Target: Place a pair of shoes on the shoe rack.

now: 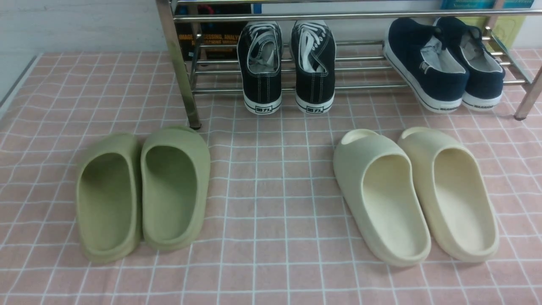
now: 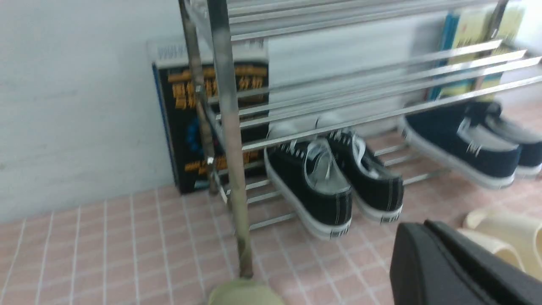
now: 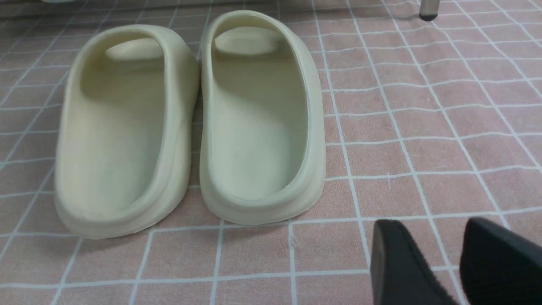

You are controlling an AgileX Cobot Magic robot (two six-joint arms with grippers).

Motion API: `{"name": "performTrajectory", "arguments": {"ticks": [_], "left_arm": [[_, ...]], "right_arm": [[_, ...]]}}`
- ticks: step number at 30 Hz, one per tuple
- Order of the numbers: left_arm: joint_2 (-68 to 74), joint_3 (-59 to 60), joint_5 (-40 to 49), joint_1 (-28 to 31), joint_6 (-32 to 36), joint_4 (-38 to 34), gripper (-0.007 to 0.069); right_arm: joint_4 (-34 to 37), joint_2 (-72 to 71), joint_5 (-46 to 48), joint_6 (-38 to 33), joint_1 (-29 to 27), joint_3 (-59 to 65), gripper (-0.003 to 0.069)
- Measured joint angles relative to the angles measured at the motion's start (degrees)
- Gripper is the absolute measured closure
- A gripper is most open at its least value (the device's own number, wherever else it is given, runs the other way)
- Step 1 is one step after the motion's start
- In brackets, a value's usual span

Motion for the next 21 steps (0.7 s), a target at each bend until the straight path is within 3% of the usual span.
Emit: {"name": "performTrajectory", "arguments": {"ticks": [2,3,4,7,9,17,21], "left_arm": [[-9.5,11.9,-7.2,0.0,-9.1,6.1,0.0606],[-10.4,11.9,-7.6,0.0,-10.3,6.1,0.0606],[-17.1,18.3,-7.9,0.0,-21.3,10.5,0.0606],[-24.8,24.8,-2.3,0.0,-36.1,16.0,0.0606],[-28.2,27.6,0.2,0.0,-40.3,17.8,0.0606],[-29.4,33.2,-0.7,0.0,-42.6,18.2,0.0605],[-29.2,38.2,-9.6,0.0,-40.6,18.8,0.0605]], "right_arm": [[0.0,0.0,0.0,0.0,0.0,0.0,0.0419],[0.0,0.0,0.0,0.0,0.0,0.0,0.0419],[0.0,0.0,0.0,0.0,0.0,0.0,0.0419],[0.0,0.0,0.0,0.0,0.0,0.0,0.0419],[0.0,0.0,0.0,0.0,0.0,0.0,0.0419],[0.0,0.0,0.0,0.0,0.0,0.0,0.0419],[0.0,0.0,0.0,0.0,0.0,0.0,0.0419]]}}
